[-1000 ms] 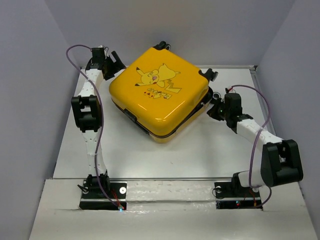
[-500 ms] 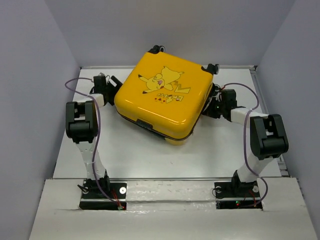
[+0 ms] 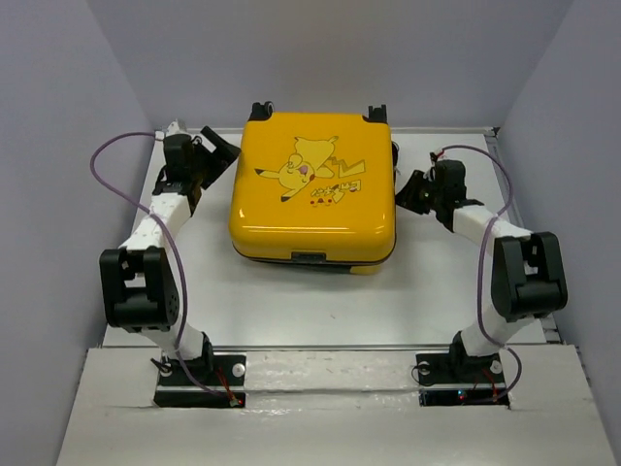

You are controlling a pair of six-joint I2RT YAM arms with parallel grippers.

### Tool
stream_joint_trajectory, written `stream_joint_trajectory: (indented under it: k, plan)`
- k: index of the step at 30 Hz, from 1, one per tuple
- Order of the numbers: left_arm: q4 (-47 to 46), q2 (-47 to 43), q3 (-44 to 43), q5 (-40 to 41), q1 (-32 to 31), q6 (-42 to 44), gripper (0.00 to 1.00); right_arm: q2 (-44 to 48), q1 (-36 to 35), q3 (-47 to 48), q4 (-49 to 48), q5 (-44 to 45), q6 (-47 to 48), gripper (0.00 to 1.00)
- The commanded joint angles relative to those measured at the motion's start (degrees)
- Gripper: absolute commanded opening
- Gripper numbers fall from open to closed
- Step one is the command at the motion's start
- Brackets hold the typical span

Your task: Pack the luggage

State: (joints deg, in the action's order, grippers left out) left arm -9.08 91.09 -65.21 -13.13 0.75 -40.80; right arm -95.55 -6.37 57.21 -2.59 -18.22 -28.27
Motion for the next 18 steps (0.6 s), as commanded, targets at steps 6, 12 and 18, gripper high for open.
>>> stream_joint_trajectory:
  k: [6,12,18]
  plan:
    - [12.0,-21.4,-7.3,11.6,-15.0,19.0,0.99,15.8,-4.4,-14.2,-6.7,-4.0,0.6,0.18]
    - [15.1,-28.4,-3.8,12.5,-45.7,20.5,0.96,24.7,-4.4,-22.2,-9.0,-9.6,-0.2,0.13]
    - [17.1,-28.0,1.8,14.4,-65.1,17.3,0.92,22.4,-12.7,-19.8,-10.2,-8.9,-1.6,0.12]
